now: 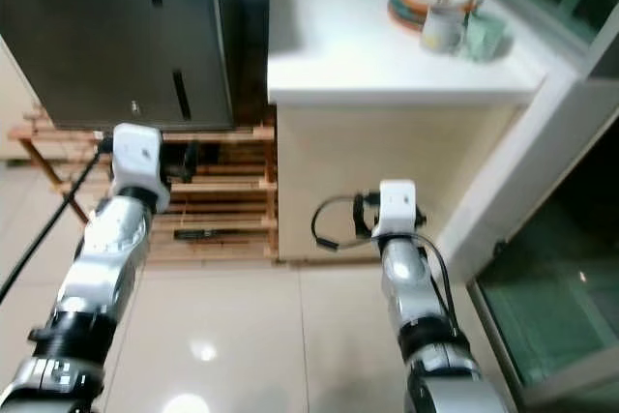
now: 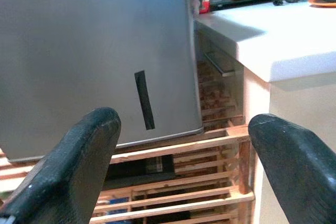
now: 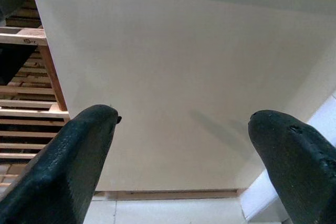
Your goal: Restocking fridge
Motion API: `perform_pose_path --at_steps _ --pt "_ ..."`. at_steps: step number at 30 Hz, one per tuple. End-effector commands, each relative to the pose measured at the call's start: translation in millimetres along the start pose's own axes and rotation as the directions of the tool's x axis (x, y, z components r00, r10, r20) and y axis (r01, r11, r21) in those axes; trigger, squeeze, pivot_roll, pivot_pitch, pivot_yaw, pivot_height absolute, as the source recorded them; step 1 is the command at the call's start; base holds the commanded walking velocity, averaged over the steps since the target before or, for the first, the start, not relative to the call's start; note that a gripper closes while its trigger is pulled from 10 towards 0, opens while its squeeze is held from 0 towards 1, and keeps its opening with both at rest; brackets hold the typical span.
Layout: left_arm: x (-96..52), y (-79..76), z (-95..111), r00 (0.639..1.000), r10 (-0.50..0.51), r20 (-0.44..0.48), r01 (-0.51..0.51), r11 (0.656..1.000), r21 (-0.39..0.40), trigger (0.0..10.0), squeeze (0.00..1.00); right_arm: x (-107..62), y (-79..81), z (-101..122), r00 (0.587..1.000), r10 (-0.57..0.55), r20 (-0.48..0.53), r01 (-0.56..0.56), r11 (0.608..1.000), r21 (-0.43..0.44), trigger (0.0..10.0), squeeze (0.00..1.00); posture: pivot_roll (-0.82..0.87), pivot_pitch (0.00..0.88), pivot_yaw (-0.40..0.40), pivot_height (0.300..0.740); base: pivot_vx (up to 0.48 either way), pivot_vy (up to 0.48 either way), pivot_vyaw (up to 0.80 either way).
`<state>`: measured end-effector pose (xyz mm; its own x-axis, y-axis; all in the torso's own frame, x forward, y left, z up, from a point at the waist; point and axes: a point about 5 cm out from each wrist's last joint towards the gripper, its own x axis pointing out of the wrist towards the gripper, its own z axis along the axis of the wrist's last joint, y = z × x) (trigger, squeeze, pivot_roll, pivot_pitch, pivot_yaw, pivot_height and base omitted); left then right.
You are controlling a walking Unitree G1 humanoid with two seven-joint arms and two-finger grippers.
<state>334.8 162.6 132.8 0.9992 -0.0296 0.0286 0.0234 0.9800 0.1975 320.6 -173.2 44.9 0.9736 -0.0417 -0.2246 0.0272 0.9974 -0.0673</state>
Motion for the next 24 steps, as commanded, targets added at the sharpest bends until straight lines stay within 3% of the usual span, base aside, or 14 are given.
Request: perform_pose_path --at_steps 1,10,17,21,24 --pt "2.4 3.8 -1.5 1.000 0.012 -0.010 -0.013 1.000 -0.014 10.0 0.00 1.4 0.2 6.3 0.999 0.009 0.031 -0.009 1.000 -0.003 10.0 0.00 -0.07 0.000 0.002 0.740 0.458 0.000 0.00" --pt "0.0 8.5 -9.3 0.999 0.016 -0.030 -0.018 0.999 -0.038 10.0 0.00 3.2 -5.7 12.2 0.998 -0.027 0.062 0.026 0.999 0.023 10.0 0.00 -0.06 0.000 0.018 0.740 0.456 0.000 0.00" --pt "-2.8 17.5 -12.2 0.999 0.038 -0.032 -0.040 0.998 -0.039 10.0 0.00 2.4 -0.9 9.5 0.998 -0.013 0.058 0.011 0.999 0.030 10.0 0.00 -0.03 0.000 0.009 0.740 0.441 0.000 0.00" --pt "-6.8 19.7 -19.1 0.998 0.041 -0.044 -0.042 0.999 -0.024 10.0 0.00 1.8 6.3 6.6 0.999 0.010 0.049 -0.012 0.999 0.031 10.0 0.00 -0.02 0.000 0.007 0.740 0.435 0.000 0.00" --pt "-9.9 14.0 -33.2 0.996 0.010 -0.083 -0.007 0.999 0.033 10.0 0.00 1.4 10.4 2.7 0.999 0.027 0.026 -0.028 0.999 0.031 10.0 0.00 -0.02 0.000 0.000 0.740 0.260 0.187 0.00"
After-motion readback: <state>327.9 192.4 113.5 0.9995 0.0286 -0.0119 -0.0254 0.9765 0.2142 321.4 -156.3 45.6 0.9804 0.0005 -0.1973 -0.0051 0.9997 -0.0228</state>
